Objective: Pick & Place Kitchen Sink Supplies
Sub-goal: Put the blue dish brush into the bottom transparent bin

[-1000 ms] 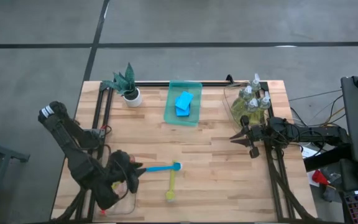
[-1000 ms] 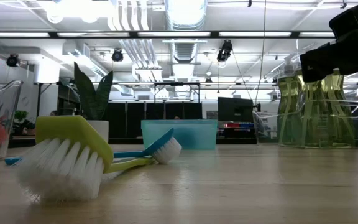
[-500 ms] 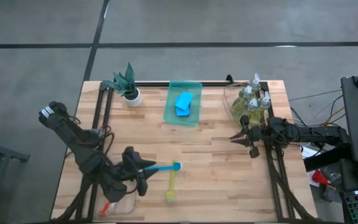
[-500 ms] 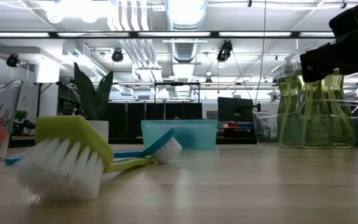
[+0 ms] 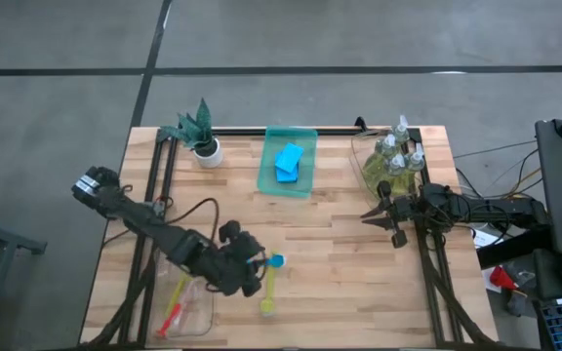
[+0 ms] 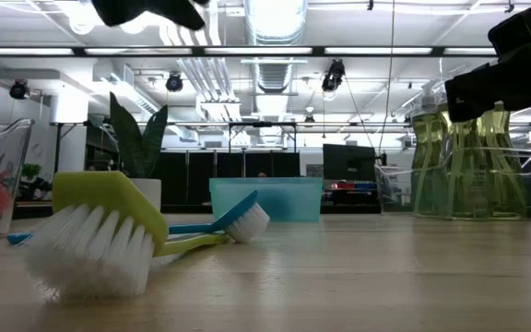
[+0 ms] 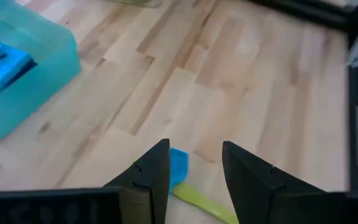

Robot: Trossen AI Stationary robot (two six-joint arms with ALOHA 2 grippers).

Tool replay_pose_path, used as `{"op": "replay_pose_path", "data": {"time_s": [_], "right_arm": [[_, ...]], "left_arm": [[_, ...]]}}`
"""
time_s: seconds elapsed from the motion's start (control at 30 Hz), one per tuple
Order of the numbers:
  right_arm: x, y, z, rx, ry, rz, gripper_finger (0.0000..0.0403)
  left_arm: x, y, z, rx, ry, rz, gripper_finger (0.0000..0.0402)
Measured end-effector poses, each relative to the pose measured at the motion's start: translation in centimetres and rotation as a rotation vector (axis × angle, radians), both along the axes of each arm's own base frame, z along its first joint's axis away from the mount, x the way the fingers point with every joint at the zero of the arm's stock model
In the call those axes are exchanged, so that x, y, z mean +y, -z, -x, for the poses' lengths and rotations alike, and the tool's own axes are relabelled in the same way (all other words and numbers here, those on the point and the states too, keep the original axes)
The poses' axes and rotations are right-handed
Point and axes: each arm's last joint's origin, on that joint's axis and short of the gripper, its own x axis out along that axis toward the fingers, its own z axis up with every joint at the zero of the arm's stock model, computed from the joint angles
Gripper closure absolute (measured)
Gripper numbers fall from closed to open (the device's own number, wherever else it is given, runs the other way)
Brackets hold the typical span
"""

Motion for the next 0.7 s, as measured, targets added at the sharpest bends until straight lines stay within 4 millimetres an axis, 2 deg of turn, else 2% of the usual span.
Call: {"op": "replay_pose_path", "data": {"time_s": [0.33, 0.47, 0.7], "right_arm": [[0.0, 0.0, 0.0, 0.0, 0.0, 0.0, 0.0351], [0.0, 0.0, 0.0, 0.0, 0.0, 0.0, 0.0351], [0.0, 0.0, 0.0, 0.0, 0.0, 0.0, 0.0351]], "left_arm": [[3.2, 2.4, -2.9, 0.145, 0.037, -0.031, 0.0264], [3.7, 3.1, -3.1, 0.221, 0.07, 0.0, 0.0264], [3.6, 5.2, -3.1, 0.378, 0.13, -0.066, 0.0264]]}}
